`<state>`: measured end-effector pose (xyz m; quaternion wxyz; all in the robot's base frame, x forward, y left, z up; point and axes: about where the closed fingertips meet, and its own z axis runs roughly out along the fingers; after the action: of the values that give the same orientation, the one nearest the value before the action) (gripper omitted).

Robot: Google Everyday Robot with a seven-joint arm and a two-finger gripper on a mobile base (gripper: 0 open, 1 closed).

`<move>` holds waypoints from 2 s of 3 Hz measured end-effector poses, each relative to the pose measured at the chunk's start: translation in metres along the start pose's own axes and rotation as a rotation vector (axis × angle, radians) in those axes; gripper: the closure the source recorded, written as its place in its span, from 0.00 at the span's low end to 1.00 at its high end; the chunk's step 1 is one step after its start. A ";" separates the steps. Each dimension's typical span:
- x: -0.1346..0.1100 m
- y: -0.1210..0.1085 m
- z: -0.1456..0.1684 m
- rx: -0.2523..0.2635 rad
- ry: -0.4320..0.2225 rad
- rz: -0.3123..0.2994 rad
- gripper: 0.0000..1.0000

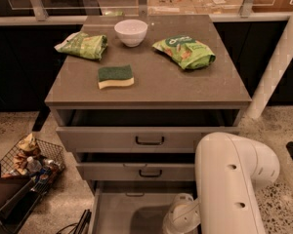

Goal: Open bottom drawer

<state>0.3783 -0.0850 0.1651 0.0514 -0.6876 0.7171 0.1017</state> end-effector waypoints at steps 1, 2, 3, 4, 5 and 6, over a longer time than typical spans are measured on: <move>0.000 -0.009 0.001 0.009 0.001 -0.011 1.00; 0.006 -0.046 -0.007 0.069 -0.001 -0.053 1.00; 0.017 -0.075 -0.011 0.125 -0.017 -0.087 1.00; 0.030 -0.079 0.002 0.123 -0.040 -0.083 1.00; 0.037 -0.044 0.019 0.055 -0.042 -0.019 1.00; 0.039 -0.001 0.026 -0.020 -0.036 0.050 1.00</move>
Offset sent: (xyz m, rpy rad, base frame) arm 0.1024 -0.0243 0.0088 0.0019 -0.1700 0.0694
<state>0.3760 -0.1177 0.1316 0.0547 -0.6678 0.7321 0.1225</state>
